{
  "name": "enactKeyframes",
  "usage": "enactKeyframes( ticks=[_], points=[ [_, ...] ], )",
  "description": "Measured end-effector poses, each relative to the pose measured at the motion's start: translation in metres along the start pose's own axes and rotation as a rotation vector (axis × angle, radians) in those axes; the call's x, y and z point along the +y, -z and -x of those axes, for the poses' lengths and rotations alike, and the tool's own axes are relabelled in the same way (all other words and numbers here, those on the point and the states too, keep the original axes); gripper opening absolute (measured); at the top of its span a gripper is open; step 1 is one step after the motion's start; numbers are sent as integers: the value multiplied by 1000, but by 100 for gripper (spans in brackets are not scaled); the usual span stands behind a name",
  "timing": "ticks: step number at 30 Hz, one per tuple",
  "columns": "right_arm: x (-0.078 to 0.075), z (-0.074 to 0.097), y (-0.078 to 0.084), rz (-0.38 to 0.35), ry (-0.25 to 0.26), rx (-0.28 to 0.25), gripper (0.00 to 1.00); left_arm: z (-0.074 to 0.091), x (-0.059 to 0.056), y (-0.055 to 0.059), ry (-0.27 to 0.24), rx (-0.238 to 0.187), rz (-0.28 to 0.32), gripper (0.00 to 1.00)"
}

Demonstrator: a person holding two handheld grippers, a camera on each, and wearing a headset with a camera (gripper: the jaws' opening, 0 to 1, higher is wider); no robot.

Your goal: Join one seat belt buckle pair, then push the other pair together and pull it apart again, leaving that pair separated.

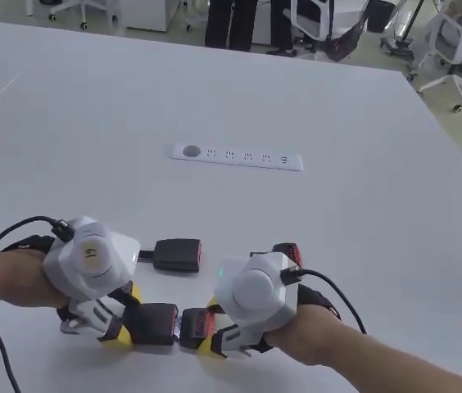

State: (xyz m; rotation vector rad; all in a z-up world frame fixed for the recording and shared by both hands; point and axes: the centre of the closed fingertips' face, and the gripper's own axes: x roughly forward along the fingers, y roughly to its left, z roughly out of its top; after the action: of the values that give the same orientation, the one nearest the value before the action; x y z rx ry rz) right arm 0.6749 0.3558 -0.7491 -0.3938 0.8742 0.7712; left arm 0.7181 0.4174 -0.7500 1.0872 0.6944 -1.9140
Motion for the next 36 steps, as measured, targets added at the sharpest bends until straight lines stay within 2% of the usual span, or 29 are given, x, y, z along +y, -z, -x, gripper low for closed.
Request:
enactKeyframes(
  ticks=[6,12,17,22,26,36],
  points=[
    [0,0,0,-8,4,6,27,-1,0,0,-2,19,-6,28],
    [1,1,-1,0,8,0,27,0,0,0,-10,8,6,29],
    [1,0,-1,-3,5,4,27,-1,1,-1,1,40,-29,29],
    [0,0,-1,4,3,15,27,-1,1,-1,-6,27,-22,28],
    [0,0,-2,12,2,22,27,-1,1,-1,-3,34,-29,28],
    [-1,2,-1,33,-10,5,28,-1,1,-1,9,29,-38,29]
  ],
)
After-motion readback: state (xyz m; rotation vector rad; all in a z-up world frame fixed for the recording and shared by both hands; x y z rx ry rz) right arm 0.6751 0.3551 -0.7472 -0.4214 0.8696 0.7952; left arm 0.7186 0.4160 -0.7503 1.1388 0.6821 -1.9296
